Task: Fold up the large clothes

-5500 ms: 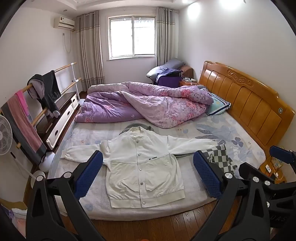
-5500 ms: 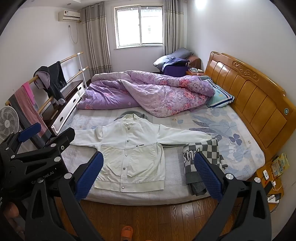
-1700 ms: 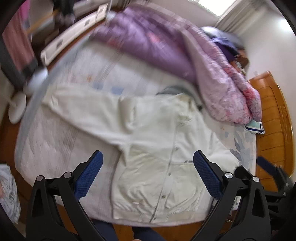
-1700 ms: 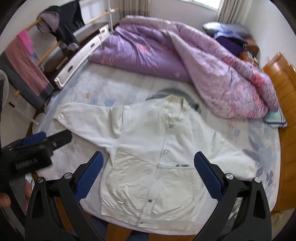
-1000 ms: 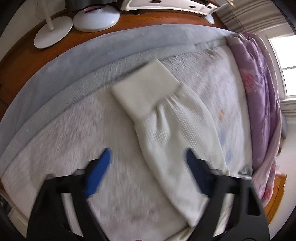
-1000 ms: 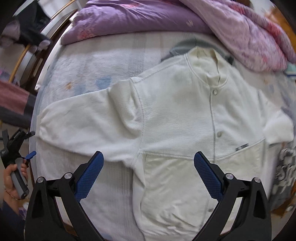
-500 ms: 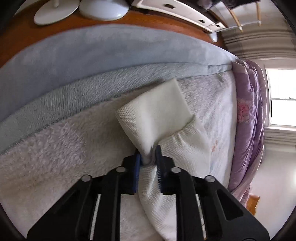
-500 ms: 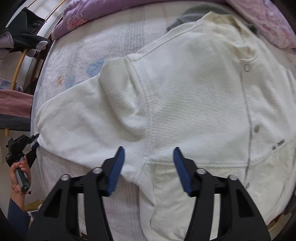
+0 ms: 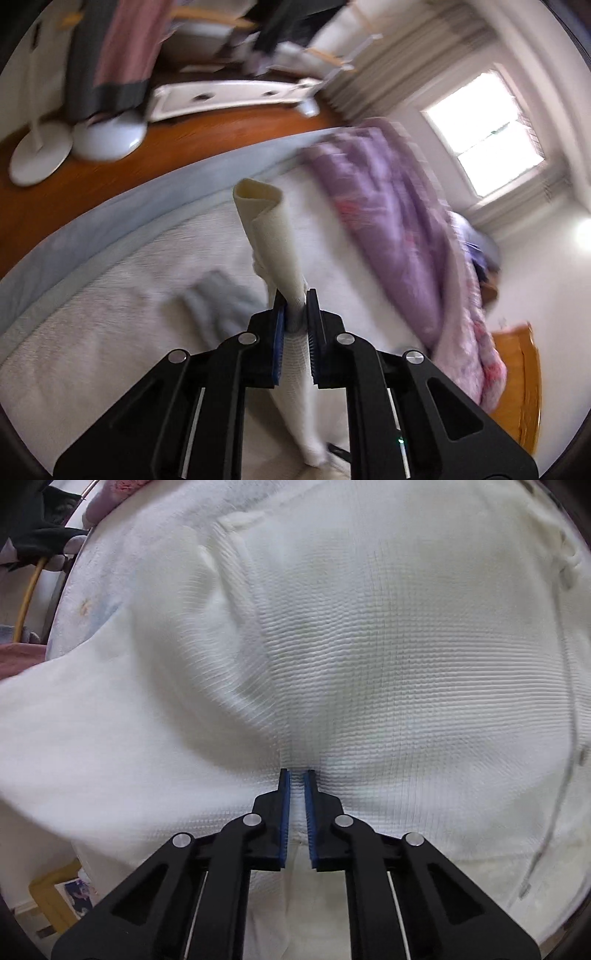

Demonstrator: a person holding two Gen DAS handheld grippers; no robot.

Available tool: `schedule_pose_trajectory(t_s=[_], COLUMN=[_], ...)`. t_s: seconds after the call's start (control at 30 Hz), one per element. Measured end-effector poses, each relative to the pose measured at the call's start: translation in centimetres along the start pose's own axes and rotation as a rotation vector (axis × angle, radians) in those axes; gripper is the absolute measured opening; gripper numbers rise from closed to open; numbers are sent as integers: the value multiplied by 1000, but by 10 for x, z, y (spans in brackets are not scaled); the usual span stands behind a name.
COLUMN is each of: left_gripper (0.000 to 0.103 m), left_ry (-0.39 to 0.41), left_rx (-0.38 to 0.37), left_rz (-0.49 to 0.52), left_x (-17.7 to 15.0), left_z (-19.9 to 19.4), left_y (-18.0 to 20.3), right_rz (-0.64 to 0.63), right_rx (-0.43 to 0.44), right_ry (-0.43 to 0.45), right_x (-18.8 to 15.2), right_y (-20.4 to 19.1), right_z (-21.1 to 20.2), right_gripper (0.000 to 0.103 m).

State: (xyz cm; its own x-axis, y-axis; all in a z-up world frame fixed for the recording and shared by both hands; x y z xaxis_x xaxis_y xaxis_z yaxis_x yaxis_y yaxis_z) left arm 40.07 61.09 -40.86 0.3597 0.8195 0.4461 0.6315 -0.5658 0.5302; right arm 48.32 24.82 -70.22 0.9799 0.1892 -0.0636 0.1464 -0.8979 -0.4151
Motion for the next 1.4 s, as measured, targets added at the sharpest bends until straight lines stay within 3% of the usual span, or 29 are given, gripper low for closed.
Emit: schedule_pose_trajectory(t_s=[0.17,0.27,0.4,0.47,0.63,0.9,1.07,1.27,1.4], left_gripper=[10,9,9,8,8,8,8,8,9], left_ry=[22,-21,-133,-202,-344,-487,-519,-554,-601], left_rx=[-112,-181,-252,-251,-227,-117,-80,-38,-3], left_rz=[174,261,328,363,407,545,587,643,681], left_x=[-47,-108,-210,-269,-387,-540,-581,-610,-634], left_z=[-23,-11,21,48,104,165,184,209,227], left_y=[129,212,299,334,374,404,415,428,428], right_rz=[66,93,97,105,165,293,517,765,867], right_rx=[185,247,219,180,74,-67,-87,-92,-164], right_ry=[17,69,161,211,328,428,475,507,442], right_x=[-2,-7,-17,-25,-36,-56,-65,-68,-69], right_y=[16,54,140,184,317,463,555,636,684], right_z=[-43,-89,-162,-197,-283,-356,-389,-408,-407], right_gripper=[7,12,12,12,12,12,15,48,50])
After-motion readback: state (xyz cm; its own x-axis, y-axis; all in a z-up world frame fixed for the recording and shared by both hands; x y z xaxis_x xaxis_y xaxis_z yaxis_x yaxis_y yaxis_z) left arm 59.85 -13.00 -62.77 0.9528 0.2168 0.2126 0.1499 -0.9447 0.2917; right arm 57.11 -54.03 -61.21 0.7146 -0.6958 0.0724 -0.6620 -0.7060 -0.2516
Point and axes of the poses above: each gripper's, at about its wrist camera, not at the fingertips, and z roughly the way its jaws point, y to its right, x to its top, the point moved 10 cm from there along z, roughly the way its jaws point, and after that the axes turned 6 degrees about x, right-handed, at the moved point
